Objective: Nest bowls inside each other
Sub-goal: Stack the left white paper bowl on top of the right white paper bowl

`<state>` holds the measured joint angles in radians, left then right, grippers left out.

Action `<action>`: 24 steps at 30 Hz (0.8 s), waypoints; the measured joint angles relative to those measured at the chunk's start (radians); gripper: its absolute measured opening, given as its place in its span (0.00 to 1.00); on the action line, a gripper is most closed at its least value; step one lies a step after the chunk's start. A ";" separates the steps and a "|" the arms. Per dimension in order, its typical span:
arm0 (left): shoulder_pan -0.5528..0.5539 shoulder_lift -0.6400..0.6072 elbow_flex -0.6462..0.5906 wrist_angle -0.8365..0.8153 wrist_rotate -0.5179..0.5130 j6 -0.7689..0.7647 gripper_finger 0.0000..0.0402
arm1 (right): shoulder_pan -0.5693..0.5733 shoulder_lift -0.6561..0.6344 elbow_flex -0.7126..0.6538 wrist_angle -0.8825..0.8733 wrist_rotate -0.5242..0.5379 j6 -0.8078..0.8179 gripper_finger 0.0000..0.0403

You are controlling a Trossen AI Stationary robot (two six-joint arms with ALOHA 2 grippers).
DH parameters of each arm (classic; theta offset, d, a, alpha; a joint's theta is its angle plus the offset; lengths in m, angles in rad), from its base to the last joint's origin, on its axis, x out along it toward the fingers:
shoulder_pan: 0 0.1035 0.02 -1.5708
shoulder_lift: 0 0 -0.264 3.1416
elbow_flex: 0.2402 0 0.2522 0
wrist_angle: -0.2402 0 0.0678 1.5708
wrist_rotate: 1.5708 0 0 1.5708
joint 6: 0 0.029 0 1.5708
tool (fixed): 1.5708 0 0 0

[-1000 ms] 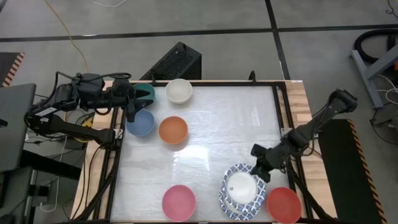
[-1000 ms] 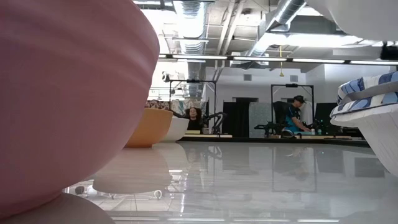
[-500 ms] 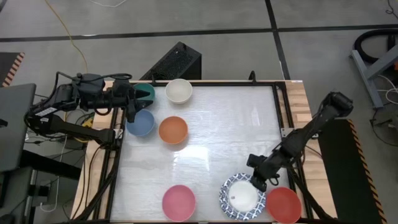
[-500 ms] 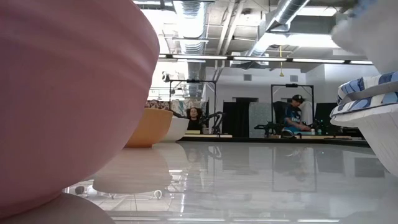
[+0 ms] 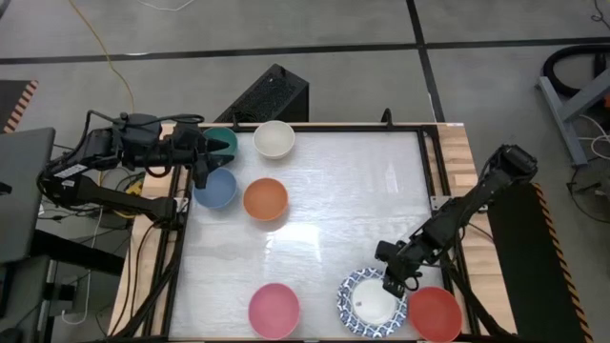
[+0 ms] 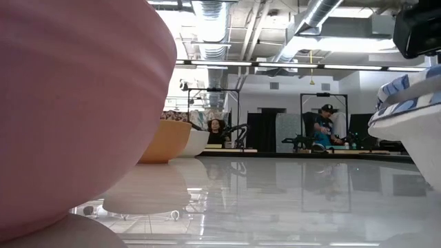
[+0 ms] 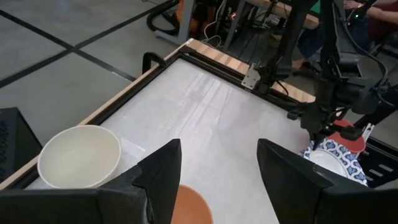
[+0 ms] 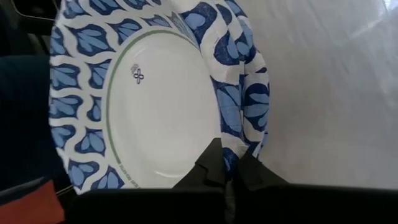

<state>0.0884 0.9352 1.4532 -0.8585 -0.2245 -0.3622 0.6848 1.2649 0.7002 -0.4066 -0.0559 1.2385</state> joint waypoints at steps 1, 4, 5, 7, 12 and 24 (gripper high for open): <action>0.000 0.000 0.000 0.000 0.000 0.000 0.50 | -0.002 0.000 0.000 0.000 0.001 0.000 0.03; 0.000 0.000 0.000 0.000 0.000 0.000 0.50 | -0.008 -0.002 0.000 -0.011 0.001 0.003 0.04; 0.000 0.000 0.000 0.000 0.000 0.000 0.50 | -0.009 -0.002 0.000 -0.011 0.000 0.003 0.05; 0.000 0.000 0.000 0.000 0.000 0.000 0.50 | -0.009 -0.001 0.000 -0.012 0.002 0.003 0.06; 0.000 0.000 0.000 -0.010 0.000 0.000 0.50 | -0.009 -0.001 0.000 -0.024 0.002 0.004 0.09; 0.000 0.000 0.000 -0.016 0.000 0.000 0.50 | -0.008 -0.001 0.000 -0.037 0.004 0.019 0.15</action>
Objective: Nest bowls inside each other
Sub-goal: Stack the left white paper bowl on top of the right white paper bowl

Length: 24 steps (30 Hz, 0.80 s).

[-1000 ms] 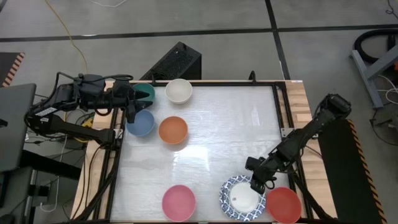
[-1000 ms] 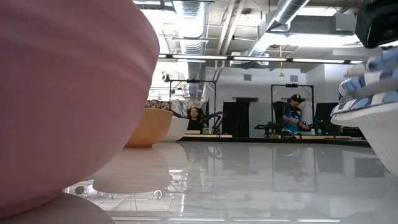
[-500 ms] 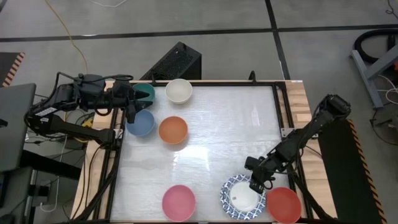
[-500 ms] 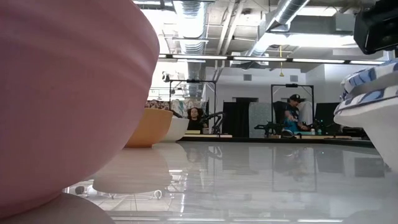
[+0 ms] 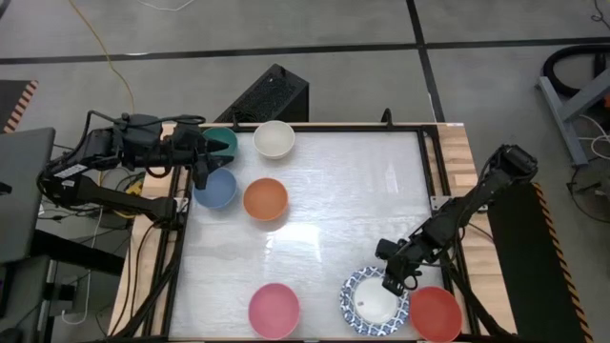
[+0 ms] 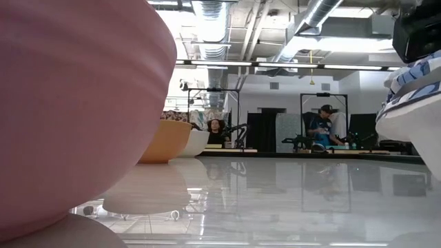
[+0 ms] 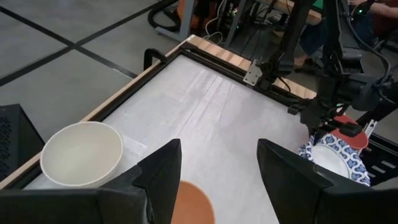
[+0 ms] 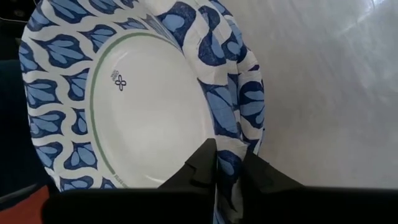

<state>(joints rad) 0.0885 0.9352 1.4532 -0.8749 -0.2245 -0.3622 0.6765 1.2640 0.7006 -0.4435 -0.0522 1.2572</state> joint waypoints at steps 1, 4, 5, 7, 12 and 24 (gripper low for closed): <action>0.000 0.000 0.000 0.000 0.000 0.000 0.50 | 0.000 0.000 0.000 0.000 0.000 0.000 0.15; 0.000 0.000 0.000 -0.001 0.000 0.000 0.50 | 0.000 0.000 0.000 0.002 0.000 0.000 0.16; 0.000 0.000 0.000 -0.003 0.000 0.000 0.50 | 0.000 0.000 0.000 0.003 0.000 -0.001 0.17; 0.000 0.000 0.000 -0.006 0.000 0.000 0.50 | 0.000 0.000 0.000 0.004 0.000 -0.005 0.18; 0.000 0.000 0.000 -0.005 0.000 0.000 0.50 | 0.000 0.000 0.005 0.010 -0.001 -0.023 0.23; 0.000 0.000 0.000 -0.005 0.000 0.000 0.50 | 0.000 0.000 0.039 -0.023 -0.002 -0.072 0.40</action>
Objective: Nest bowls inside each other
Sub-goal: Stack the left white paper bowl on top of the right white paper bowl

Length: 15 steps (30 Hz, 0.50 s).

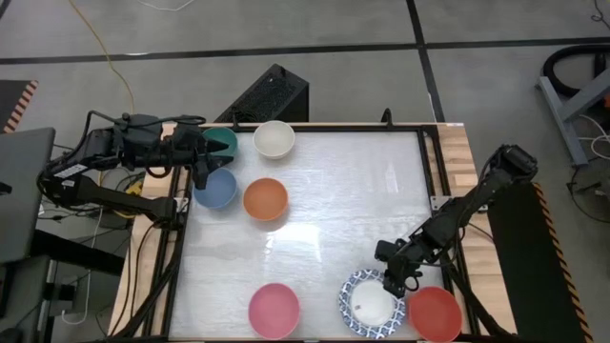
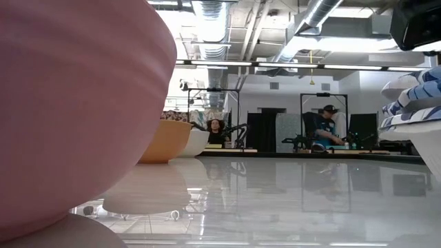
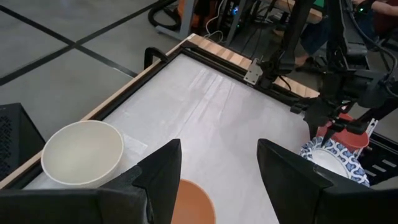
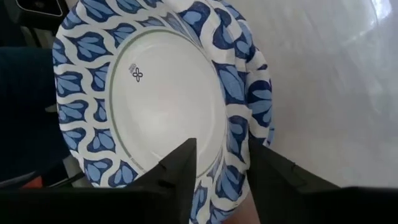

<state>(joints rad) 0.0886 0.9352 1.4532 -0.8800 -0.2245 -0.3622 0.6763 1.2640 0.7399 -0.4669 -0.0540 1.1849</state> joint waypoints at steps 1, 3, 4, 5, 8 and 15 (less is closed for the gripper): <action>0.000 0.000 0.000 -0.001 0.000 0.000 0.50 | 0.000 0.000 0.000 0.001 0.000 0.001 0.41; 0.000 0.000 0.000 -0.002 0.000 0.000 0.50 | 0.000 -0.003 0.000 0.001 -0.001 0.009 0.42; 0.000 0.000 0.000 -0.002 0.000 0.000 0.50 | 0.000 -0.007 0.000 0.000 -0.001 0.009 0.42; 0.000 0.000 0.000 -0.002 0.000 0.000 0.50 | 0.000 -0.009 0.000 -0.002 -0.001 0.012 0.42; 0.000 0.000 0.000 -0.003 0.000 0.000 0.50 | 0.000 -0.010 0.000 -0.025 -0.001 0.012 0.42; 0.000 0.000 0.000 -0.004 0.000 0.000 0.50 | 0.000 -0.019 0.000 -0.029 -0.002 0.019 0.42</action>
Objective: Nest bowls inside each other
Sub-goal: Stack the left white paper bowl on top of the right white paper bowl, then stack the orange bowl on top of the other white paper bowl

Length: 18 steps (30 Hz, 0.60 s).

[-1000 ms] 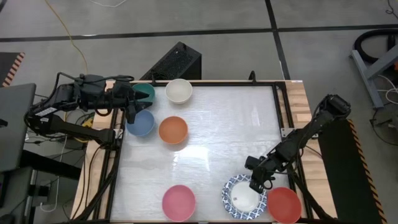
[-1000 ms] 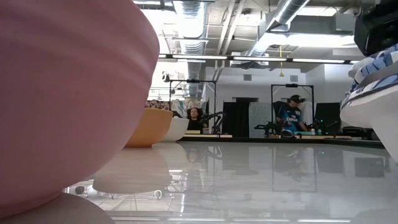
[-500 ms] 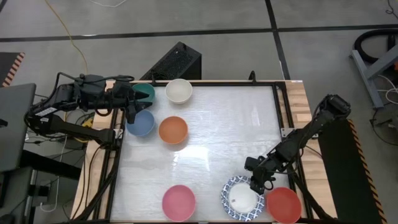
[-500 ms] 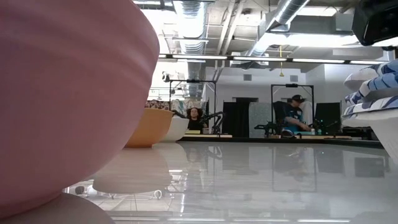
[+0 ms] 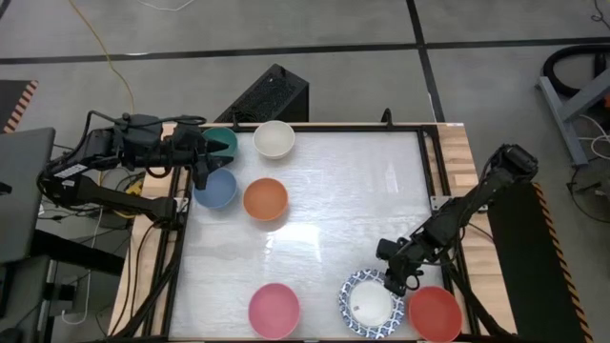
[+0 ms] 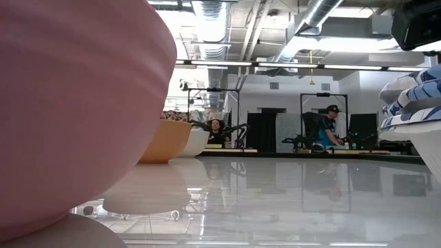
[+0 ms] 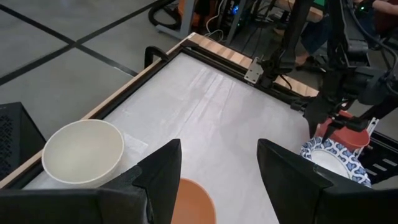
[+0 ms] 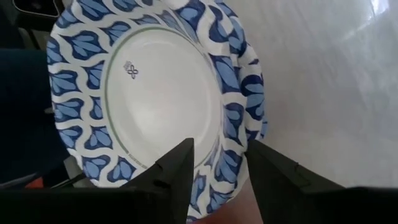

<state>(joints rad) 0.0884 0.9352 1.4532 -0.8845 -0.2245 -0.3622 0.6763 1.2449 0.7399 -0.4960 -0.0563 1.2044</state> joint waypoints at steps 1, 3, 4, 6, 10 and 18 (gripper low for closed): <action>0.000 0.000 0.000 0.000 0.000 0.000 0.50 | 0.000 -0.004 0.000 -0.003 0.000 0.000 0.42; 0.000 0.000 0.000 0.000 0.000 0.000 0.50 | 0.000 -0.016 0.000 -0.008 0.000 0.000 0.42; 0.000 0.000 0.000 0.000 0.000 0.000 0.50 | 0.000 -0.026 0.000 -0.009 0.000 0.001 0.42; 0.000 0.000 0.000 -0.001 0.000 0.000 0.50 | 0.000 -0.045 0.000 -0.035 -0.001 0.003 0.42; 0.000 0.000 0.000 -0.001 0.000 0.000 0.50 | 0.000 -0.091 0.000 -0.113 0.000 0.031 0.42; 0.000 0.003 0.000 -0.001 0.032 0.000 0.50 | 0.003 -0.176 0.000 0.002 0.032 -0.021 0.41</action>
<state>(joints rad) 0.0886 0.9385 1.4532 -0.8856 -0.1927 -0.3621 0.6794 1.0693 0.7399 -0.4940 -0.0242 1.1837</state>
